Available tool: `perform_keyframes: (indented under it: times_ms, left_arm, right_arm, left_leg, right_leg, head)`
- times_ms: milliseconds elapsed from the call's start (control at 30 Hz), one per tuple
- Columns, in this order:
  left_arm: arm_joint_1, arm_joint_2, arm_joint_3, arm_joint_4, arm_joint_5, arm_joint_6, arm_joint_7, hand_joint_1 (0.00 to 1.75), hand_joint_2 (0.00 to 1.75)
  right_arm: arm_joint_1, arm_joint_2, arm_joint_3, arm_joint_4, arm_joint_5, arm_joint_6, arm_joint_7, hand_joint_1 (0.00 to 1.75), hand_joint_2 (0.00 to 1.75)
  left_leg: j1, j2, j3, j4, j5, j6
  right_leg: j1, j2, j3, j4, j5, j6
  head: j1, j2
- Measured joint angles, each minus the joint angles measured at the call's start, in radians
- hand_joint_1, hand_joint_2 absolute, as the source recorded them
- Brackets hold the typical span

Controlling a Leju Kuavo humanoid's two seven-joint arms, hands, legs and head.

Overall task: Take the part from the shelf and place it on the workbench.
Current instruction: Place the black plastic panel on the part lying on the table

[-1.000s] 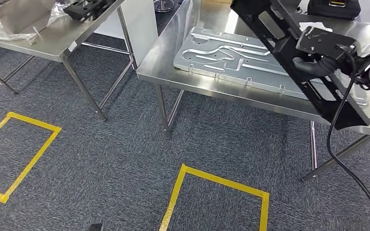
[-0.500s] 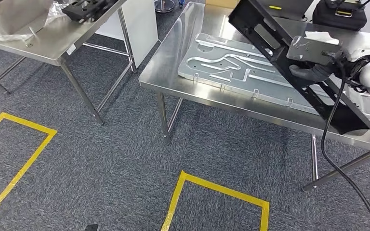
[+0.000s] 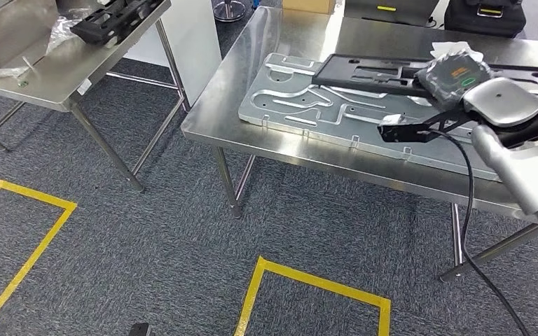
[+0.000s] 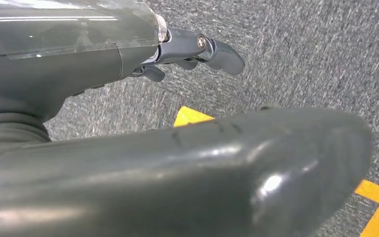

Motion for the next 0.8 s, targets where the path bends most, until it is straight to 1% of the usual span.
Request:
perform_keyframes:
  times_ms: [67, 100, 133, 167, 200, 233, 267, 300, 367, 400, 433, 500, 533, 567, 600, 633, 667, 700, 733, 800]
  left_arm:
    - [0.000, 0.000, 0.000, 0.000, 0.000, 0.000, 0.000, 0.00, 0.00]
    - [0.001, 0.000, 0.001, 0.000, 0.000, 0.000, 0.000, 0.00, 0.00]
    - [0.002, 0.000, 0.001, 0.000, 0.000, 0.000, 0.000, 0.00, 0.00]
    - [0.003, 0.000, 0.002, 0.000, 0.000, -0.001, 0.000, 0.00, 0.00]
    - [0.005, 0.001, 0.003, 0.000, -0.001, -0.001, -0.001, 0.00, 0.00]
    - [0.006, 0.001, 0.004, 0.000, -0.001, -0.002, -0.001, 0.00, 0.00]
    - [0.008, 0.002, 0.004, 0.000, -0.001, -0.002, -0.001, 0.00, 0.00]
    - [0.008, 0.003, 0.005, 0.000, -0.001, -0.003, -0.002, 0.00, 0.00]
    - [0.006, 0.002, 0.005, 0.000, -0.002, -0.004, -0.003, 0.00, 0.00]
    - [0.004, 0.001, 0.005, 0.000, -0.002, -0.005, -0.004, 0.00, 0.00]
    - [0.003, 0.001, 0.005, 0.000, -0.003, -0.006, -0.005, 0.00, 0.00]
    - [0.004, 0.001, 0.005, 0.000, -0.003, -0.006, -0.006, 0.00, 0.00]
    - [0.006, 0.002, 0.005, 0.000, -0.004, -0.007, -0.006, 0.00, 0.00]
    - [0.009, 0.002, 0.005, 0.000, -0.004, -0.008, -0.005, 0.00, 0.00]
    - [0.011, 0.001, 0.005, 0.000, -0.004, -0.009, -0.005, 0.00, 0.00]
    - [0.014, 0.001, 0.005, 0.000, -0.004, -0.010, -0.005, 0.00, 0.00]
    - [0.015, 0.001, 0.006, 0.000, -0.004, -0.010, -0.004, 0.00, 0.00]
    - [0.015, 0.001, 0.006, 0.000, -0.004, -0.010, -0.004, 0.00, 0.00]
    - [0.015, 0.001, 0.006, 0.000, -0.005, -0.011, -0.004, 0.00, 0.00]
    - [0.013, 0.002, 0.006, 0.000, -0.009, -0.011, -0.002, 0.00, 0.00]
  right_arm:
    - [0.003, 0.000, 0.000, -0.001, 0.000, 0.000, -0.001, 1.75, 1.75]
    - [0.006, 0.000, 0.000, -0.002, 0.000, 0.000, -0.002, 1.75, 1.75]
    - [0.011, 0.000, 0.000, -0.005, 0.000, 0.000, -0.004, 1.75, 1.75]
    - [0.014, 0.000, 0.000, -0.009, 0.000, -0.001, -0.007, 1.75, 1.75]
    - [0.018, -0.001, -0.001, -0.013, 0.000, -0.002, -0.011, 1.75, 1.75]
    - [0.020, -0.003, -0.001, -0.017, -0.001, -0.004, -0.015, 1.75, 1.75]
    - [0.021, -0.004, -0.002, -0.021, -0.002, -0.006, -0.018, 1.75, 1.75]
    - [0.023, -0.007, -0.004, -0.023, -0.003, -0.009, -0.021, 1.75, 1.75]
    - [0.025, -0.010, -0.015, -0.028, -0.006, -0.013, -0.026, 1.75, 1.75]
    - [0.025, -0.012, -0.024, -0.031, -0.009, -0.019, -0.028, 1.75, 1.75]
    - [0.027, -0.015, -0.032, -0.033, -0.013, -0.026, -0.030, 1.75, 1.75]
    - [0.046, -0.024, -0.043, -0.033, -0.022, -0.042, -0.034, 1.75, 1.75]
    - [0.064, -0.030, -0.045, -0.032, -0.027, -0.049, -0.037, 1.75, 1.75]
    - [0.082, -0.036, -0.049, -0.031, -0.031, -0.054, -0.039, 1.75, 1.75]
    - [0.098, -0.041, -0.053, -0.030, -0.034, -0.057, -0.042, 1.75, 1.75]
    - [0.107, -0.046, -0.059, -0.029, -0.036, -0.061, -0.043, 1.75, 1.75]
    - [0.112, -0.051, -0.067, -0.029, -0.037, -0.067, -0.044, 1.75, 1.75]
    - [0.114, -0.055, -0.074, -0.029, -0.039, -0.072, -0.044, 1.75, 1.75]
    - [0.115, -0.060, -0.083, -0.029, -0.042, -0.078, -0.043, 1.75, 1.75]
    - [0.122, -0.066, -0.099, -0.030, -0.056, -0.082, -0.042, 1.75, 1.75]
  left_leg:
    - [0.000, 0.000, -0.002, -0.002, 0.006, 0.001]
    - [0.000, 0.000, -0.003, -0.012, 0.021, 0.002]
    - [-0.001, 0.000, -0.001, -0.035, 0.046, 0.004]
    - [-0.002, 0.000, 0.006, -0.082, 0.091, 0.009]
    - [-0.006, -0.001, 0.020, -0.148, 0.143, 0.019]
    - [-0.010, -0.001, 0.037, -0.206, 0.181, 0.029]
    - [-0.014, -0.001, 0.052, -0.253, 0.205, 0.039]
    - [-0.016, -0.001, 0.064, -0.279, 0.208, 0.048]
    - [-0.010, 0.000, 0.090, -0.318, 0.189, 0.056]
    - [-0.006, 0.000, 0.104, -0.338, 0.182, 0.060]
    - [-0.003, -0.001, 0.117, -0.355, 0.176, 0.062]
    - [-0.002, -0.004, 0.135, -0.359, 0.168, 0.064]
    - [-0.001, -0.007, 0.147, -0.360, 0.160, 0.063]
    - [-0.001, -0.009, 0.159, -0.359, 0.151, 0.062]
    - [0.000, -0.012, 0.171, -0.358, 0.142, 0.060]
    - [0.000, -0.013, 0.182, -0.357, 0.133, 0.057]
    - [0.000, -0.014, 0.192, -0.355, 0.123, 0.053]
    - [-0.001, -0.014, 0.197, -0.353, 0.115, 0.049]
    - [-0.002, -0.014, 0.200, -0.350, 0.108, 0.044]
    - [-0.002, -0.013, 0.198, -0.346, 0.100, 0.031]
  right_leg:
    - [0.000, 0.000, 0.002, 0.000, -0.001, 0.000]
    - [0.001, 0.000, 0.005, 0.000, -0.004, 0.000]
    - [0.002, 0.001, 0.010, 0.000, -0.007, 0.000]
    - [0.004, 0.001, 0.018, 0.000, -0.013, 0.001]
    - [0.006, 0.003, 0.029, -0.001, -0.022, 0.004]
    - [0.006, 0.004, 0.038, -0.003, -0.030, 0.008]
    - [0.006, 0.005, 0.044, -0.005, -0.037, 0.013]
    - [0.006, 0.005, 0.049, -0.009, -0.042, 0.020]
    - [0.007, 0.004, 0.048, -0.005, -0.055, 0.028]
    - [0.007, 0.004, 0.038, 0.018, -0.068, 0.032]
    - [0.006, 0.003, 0.016, 0.062, -0.089, 0.035]
    - [0.002, 0.001, -0.053, 0.191, -0.131, 0.044]
    - [-0.002, 0.001, -0.086, 0.243, -0.136, 0.048]
    - [-0.006, 0.000, -0.109, 0.263, -0.118, 0.051]
    - [-0.009, -0.001, -0.118, 0.246, -0.078, 0.053]
    - [-0.012, -0.002, -0.114, 0.192, -0.020, 0.055]
    - [-0.013, -0.004, -0.103, 0.130, 0.031, 0.054]
    - [-0.009, -0.006, -0.092, 0.079, 0.068, 0.053]
    - [-0.005, -0.007, -0.081, 0.041, 0.083, 0.048]
    - [0.004, -0.008, -0.071, 0.021, 0.066, 0.034]
  head:
    - [0.000, 0.000]
    - [0.000, 0.000]
    - [0.000, 0.000]
    - [0.000, 0.000]
    - [0.000, 0.000]
    - [0.000, 0.000]
    - [0.000, 0.000]
    - [0.000, 0.000]
    - [0.000, 0.000]
    - [0.000, 0.000]
    - [0.000, 0.000]
    - [0.000, 0.000]
    - [0.000, 0.000]
    - [0.000, 0.000]
    - [0.000, 0.000]
    - [0.000, 0.000]
    - [0.000, 0.000]
    - [0.000, 0.000]
    - [0.000, 0.000]
    - [0.000, 0.000]
